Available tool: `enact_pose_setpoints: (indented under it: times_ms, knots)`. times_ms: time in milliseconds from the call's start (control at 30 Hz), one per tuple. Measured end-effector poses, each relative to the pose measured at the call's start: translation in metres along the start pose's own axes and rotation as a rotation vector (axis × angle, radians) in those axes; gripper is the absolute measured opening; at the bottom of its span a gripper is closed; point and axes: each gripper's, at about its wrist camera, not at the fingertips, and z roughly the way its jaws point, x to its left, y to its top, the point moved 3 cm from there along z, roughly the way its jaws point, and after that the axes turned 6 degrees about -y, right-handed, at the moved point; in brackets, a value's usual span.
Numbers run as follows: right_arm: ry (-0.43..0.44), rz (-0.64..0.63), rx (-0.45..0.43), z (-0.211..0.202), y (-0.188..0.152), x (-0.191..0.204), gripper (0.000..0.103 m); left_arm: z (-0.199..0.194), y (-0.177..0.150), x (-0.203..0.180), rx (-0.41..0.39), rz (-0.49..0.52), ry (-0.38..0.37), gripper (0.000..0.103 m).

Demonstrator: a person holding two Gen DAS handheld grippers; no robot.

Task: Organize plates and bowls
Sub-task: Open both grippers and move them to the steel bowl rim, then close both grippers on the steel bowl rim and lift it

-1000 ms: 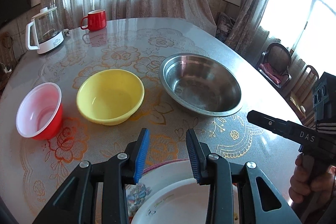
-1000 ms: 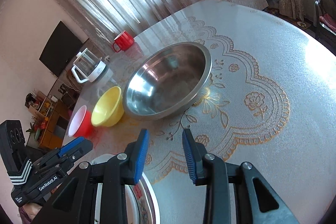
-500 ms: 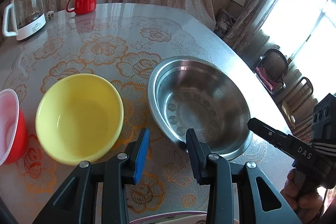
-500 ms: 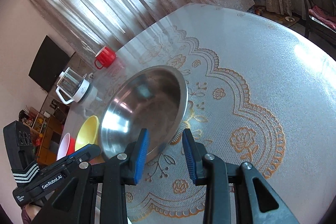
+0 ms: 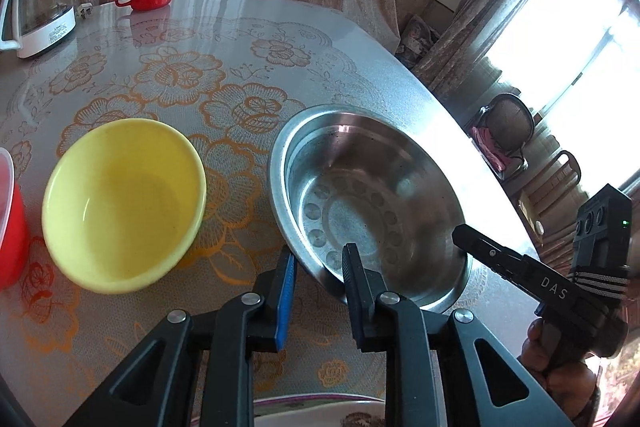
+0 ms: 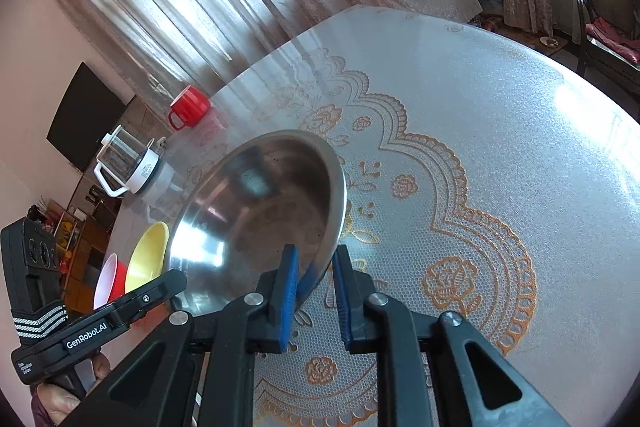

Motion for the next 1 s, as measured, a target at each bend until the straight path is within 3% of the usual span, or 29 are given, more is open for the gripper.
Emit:
enact_pose_setpoints:
  times_ms: [100,200,500,633,733,900,1000]
  knots:
    - [0.016,0.010,0.021,-0.006,-0.008,-0.006,0.017,-0.003,-0.010,-0.007,0.011,0.030,-0.006,0.025]
    - [0.050,0.031,0.036,-0.009,-0.014,-0.009,0.018,-0.003,-0.009,-0.008,0.002,0.035,0.033,0.033]
    - [0.046,0.043,0.034,-0.008,-0.016,-0.005,0.024,-0.002,-0.001,0.004,-0.040,-0.010,0.092,0.033]
    - [0.036,0.053,0.035,-0.007,-0.016,-0.007,0.028,0.000,0.007,0.007,-0.078,-0.028,0.090,0.046]
    - [0.032,0.062,0.025,-0.007,-0.015,-0.010,0.032,0.001,0.012,0.007,-0.083,-0.032,0.080,0.048]
    - [0.046,0.087,0.017,-0.006,-0.011,-0.014,0.037,0.007,0.019,0.007,-0.065,-0.034,0.093,0.048]
    - [0.044,0.082,0.012,-0.005,-0.010,-0.011,0.038,0.016,0.021,0.015,-0.035,-0.071,0.092,0.041]
